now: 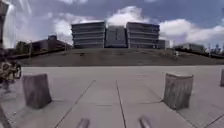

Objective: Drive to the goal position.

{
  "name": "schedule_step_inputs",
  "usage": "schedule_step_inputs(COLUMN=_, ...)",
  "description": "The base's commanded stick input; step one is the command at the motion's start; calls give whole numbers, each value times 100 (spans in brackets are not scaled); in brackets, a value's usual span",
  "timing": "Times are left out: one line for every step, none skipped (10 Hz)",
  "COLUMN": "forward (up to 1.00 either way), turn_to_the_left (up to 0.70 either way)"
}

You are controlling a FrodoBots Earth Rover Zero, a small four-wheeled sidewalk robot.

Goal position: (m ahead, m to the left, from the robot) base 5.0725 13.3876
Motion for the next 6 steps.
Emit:
schedule_step_inputs(forward=70, turn_to_the_left=0)
schedule_step_inputs(forward=70, turn_to_the_left=0)
schedule_step_inputs(forward=70, turn_to_the_left=0)
schedule_step_inputs(forward=70, turn_to_the_left=0)
schedule_step_inputs(forward=70, turn_to_the_left=0)
schedule_step_inputs(forward=70, turn_to_the_left=0)
